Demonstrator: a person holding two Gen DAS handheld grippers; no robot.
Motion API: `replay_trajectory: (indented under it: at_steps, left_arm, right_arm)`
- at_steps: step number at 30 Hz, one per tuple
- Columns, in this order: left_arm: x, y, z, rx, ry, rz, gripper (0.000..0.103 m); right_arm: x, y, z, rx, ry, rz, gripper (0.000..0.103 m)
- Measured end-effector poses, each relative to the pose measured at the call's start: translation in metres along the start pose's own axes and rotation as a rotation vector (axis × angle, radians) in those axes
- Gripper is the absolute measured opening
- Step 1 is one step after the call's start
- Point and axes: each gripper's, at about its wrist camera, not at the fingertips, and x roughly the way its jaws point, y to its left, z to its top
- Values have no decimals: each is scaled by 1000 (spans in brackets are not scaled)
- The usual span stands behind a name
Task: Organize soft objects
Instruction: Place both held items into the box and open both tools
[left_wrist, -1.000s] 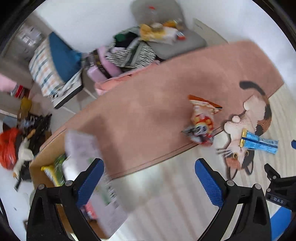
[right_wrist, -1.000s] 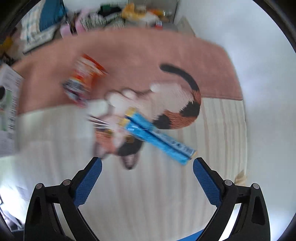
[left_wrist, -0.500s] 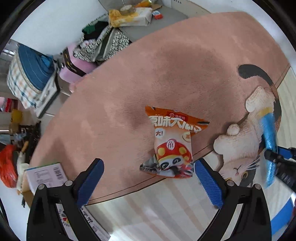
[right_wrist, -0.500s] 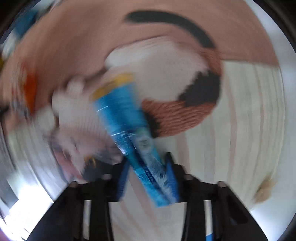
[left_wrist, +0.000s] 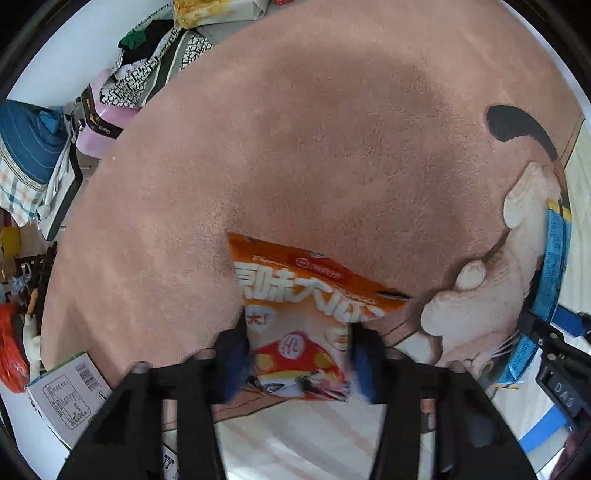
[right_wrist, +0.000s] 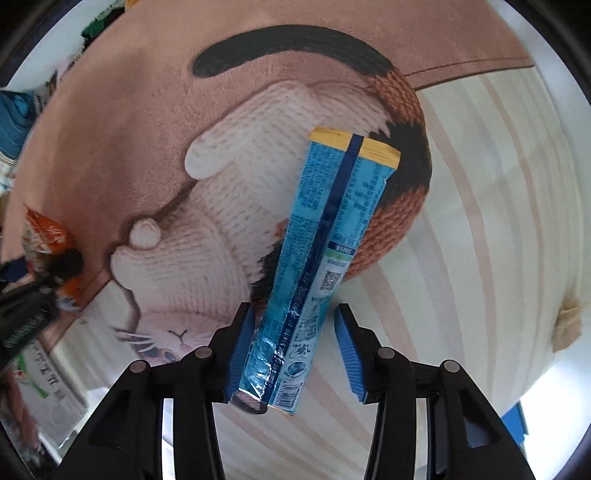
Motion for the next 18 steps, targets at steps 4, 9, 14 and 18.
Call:
replay_trajectory:
  at_steps: [4, 9, 14, 18]
  left_arm:
    - [-7, 9, -15, -44, -28, -14, 38]
    - [-39, 41, -52, -104, -91, -66, 37]
    - [-85, 94, -114, -198, -190, -131, 37]
    - [-119, 146, -176, -271, -259, -125, 37]
  right_arm:
    - [-6, 17, -10, -6, -28, -18, 17]
    - [-34, 46, -42, -72, -78, 42, 15]
    - [-76, 101, -93, -188, -139, 119, 14]
    - [-107, 148, -141, -284, -179, 174, 14]
